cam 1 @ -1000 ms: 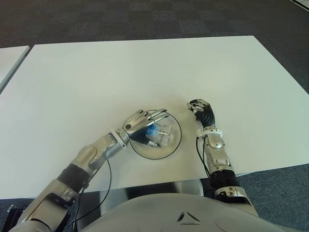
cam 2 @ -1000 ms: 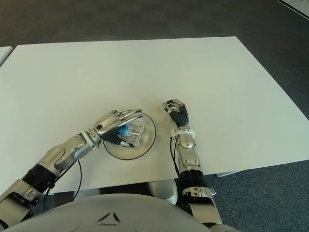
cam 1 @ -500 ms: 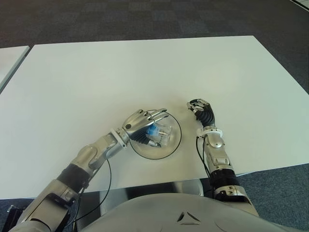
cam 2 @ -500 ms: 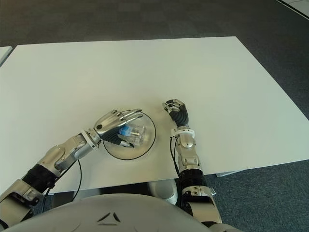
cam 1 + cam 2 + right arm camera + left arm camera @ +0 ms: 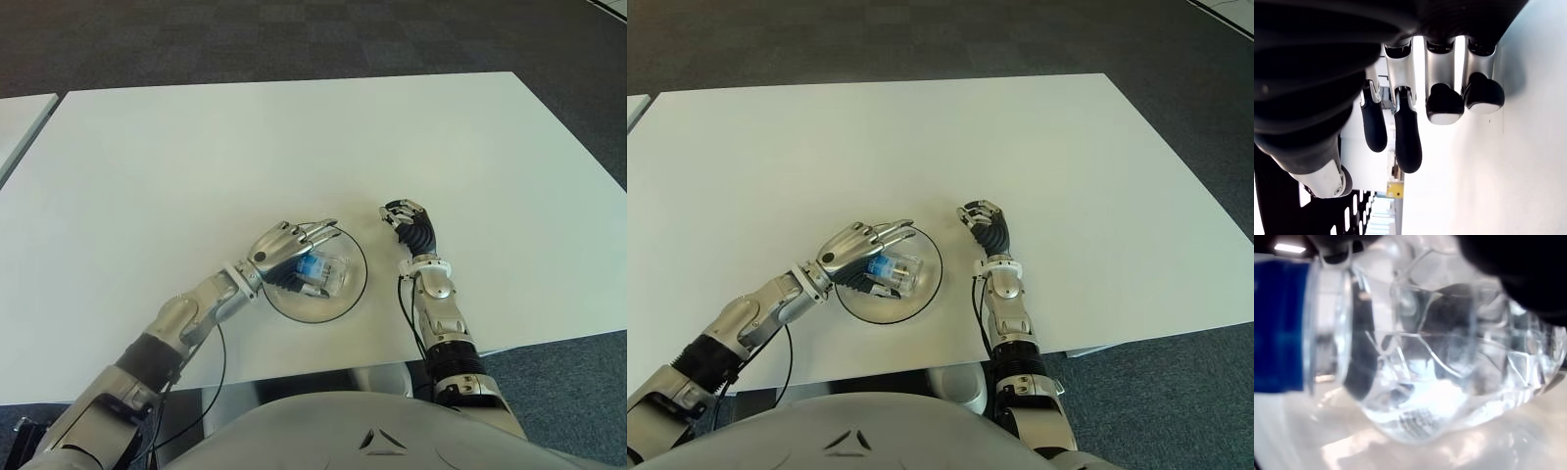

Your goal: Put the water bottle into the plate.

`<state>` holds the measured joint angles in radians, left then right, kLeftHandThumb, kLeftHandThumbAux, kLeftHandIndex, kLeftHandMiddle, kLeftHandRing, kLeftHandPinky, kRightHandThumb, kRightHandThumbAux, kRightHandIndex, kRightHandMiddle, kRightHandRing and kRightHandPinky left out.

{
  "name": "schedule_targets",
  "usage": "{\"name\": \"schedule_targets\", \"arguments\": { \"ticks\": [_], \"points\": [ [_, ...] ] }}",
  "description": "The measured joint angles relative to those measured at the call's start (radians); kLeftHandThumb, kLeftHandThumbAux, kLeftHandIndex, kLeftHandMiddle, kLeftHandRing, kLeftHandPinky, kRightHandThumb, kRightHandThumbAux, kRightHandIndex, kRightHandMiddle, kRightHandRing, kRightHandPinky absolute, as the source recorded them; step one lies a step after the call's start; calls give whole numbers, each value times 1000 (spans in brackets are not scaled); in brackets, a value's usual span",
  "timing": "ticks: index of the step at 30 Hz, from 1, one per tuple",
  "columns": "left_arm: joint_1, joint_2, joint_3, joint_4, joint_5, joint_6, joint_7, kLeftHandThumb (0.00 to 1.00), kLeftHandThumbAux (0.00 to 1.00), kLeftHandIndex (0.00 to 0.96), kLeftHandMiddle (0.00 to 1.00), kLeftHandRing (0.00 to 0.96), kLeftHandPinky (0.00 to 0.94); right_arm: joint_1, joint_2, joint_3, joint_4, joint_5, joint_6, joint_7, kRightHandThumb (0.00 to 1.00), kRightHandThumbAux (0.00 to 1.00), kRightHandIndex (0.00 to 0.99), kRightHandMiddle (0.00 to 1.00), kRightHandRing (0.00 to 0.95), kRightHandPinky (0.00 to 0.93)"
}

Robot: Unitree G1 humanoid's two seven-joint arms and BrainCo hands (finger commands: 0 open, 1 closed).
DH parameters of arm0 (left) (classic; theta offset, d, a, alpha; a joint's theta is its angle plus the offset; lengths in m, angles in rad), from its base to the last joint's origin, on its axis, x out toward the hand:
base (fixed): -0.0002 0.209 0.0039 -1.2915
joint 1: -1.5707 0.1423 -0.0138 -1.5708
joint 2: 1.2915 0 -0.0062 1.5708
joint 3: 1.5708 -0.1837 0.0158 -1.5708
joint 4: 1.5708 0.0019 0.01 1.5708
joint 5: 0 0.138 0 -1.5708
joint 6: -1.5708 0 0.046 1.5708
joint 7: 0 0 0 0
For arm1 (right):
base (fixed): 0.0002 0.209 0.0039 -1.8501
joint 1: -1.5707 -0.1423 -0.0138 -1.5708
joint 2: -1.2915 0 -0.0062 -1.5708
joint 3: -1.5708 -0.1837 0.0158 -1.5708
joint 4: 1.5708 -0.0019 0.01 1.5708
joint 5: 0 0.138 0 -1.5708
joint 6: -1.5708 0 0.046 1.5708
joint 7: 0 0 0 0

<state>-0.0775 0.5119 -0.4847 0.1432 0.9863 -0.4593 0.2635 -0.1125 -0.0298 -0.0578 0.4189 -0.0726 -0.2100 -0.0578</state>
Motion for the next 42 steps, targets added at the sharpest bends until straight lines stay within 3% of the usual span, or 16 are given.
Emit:
{"name": "schedule_targets", "arguments": {
  "ticks": [16, 30, 42],
  "points": [
    [15, -15, 1, -40, 56, 51, 88, 193, 177, 0, 0, 0, 0, -3, 0, -1, 8, 0, 0, -1, 844, 686, 416, 597, 875, 868],
    [23, -26, -5, -66, 168, 156, 246, 191, 158, 0, 0, 0, 0, -3, 1, -2, 11, 0, -1, -2, 844, 686, 415, 596, 873, 865],
    [24, -35, -13, -66, 202, 194, 292, 173, 148, 0, 0, 0, 0, -3, 1, -1, 12, 0, -4, -2, 844, 686, 414, 595, 870, 865]
  ]
}}
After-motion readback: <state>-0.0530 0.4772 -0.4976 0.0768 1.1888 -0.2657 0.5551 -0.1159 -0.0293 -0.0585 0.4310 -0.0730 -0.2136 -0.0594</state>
